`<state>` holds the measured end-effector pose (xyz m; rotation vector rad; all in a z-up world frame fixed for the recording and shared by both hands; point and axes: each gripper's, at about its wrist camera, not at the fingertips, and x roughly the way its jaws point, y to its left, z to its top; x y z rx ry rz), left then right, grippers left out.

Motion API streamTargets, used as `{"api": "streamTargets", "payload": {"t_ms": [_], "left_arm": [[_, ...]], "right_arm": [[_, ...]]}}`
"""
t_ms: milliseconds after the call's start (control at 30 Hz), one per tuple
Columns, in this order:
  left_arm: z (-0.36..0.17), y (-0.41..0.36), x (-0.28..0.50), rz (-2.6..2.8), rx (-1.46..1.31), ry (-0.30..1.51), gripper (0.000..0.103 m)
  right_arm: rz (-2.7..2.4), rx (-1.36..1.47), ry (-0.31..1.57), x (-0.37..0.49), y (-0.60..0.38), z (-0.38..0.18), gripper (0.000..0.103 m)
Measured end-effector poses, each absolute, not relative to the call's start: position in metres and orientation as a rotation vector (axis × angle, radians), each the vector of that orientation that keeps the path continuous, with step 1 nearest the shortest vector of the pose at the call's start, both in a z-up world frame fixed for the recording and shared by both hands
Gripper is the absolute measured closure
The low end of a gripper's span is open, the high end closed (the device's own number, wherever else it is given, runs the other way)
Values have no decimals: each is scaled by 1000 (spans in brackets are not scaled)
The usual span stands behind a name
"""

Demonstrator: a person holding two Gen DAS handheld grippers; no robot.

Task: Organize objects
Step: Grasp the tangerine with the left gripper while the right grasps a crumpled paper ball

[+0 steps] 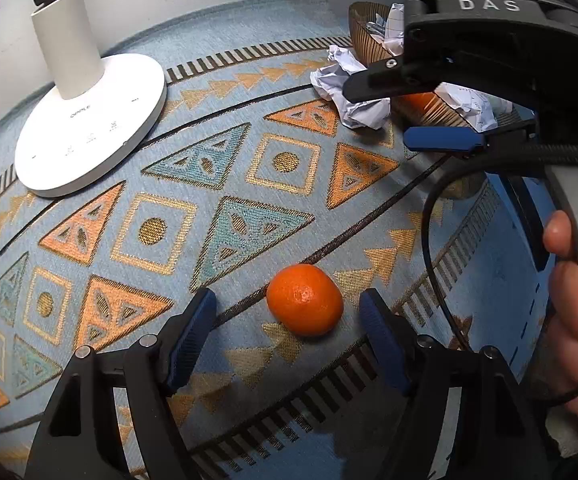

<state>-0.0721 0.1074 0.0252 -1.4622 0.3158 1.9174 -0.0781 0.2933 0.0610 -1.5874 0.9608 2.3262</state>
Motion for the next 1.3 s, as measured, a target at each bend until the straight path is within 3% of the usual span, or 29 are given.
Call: {"api": "streamTargets", "payload": {"t_ms": [167, 233, 367, 467, 567, 633, 1000, 1300], "left_arm": [[21, 116, -72, 1875, -1430, 351, 38], [22, 116, -75, 1901, -1425, 357, 50], [23, 107, -84, 1883, -1450, 284, 56], [24, 107, -84, 1849, -1463, 253, 68], [25, 109, -80, 1865, -1452, 274, 69], [26, 109, -78, 1869, -1453, 277, 69], [27, 100, -74, 1860, -1495, 262, 69], [32, 88, -62, 1884, -1504, 239, 69]], "right_arm": [[2255, -1488, 1033, -90, 298, 43, 41], [2235, -1425, 1064, -91, 302, 39, 41], [2210, -1353, 1130, -98, 307, 32, 41], [2201, -1370, 1136, -108, 308, 27, 41], [2197, -1396, 1100, -116, 306, 23, 49], [2202, -1401, 1054, -115, 304, 24, 70], [2305, -1496, 1050, -82, 293, 30, 72], [2351, -1531, 810, -15, 297, 48, 72]]}}
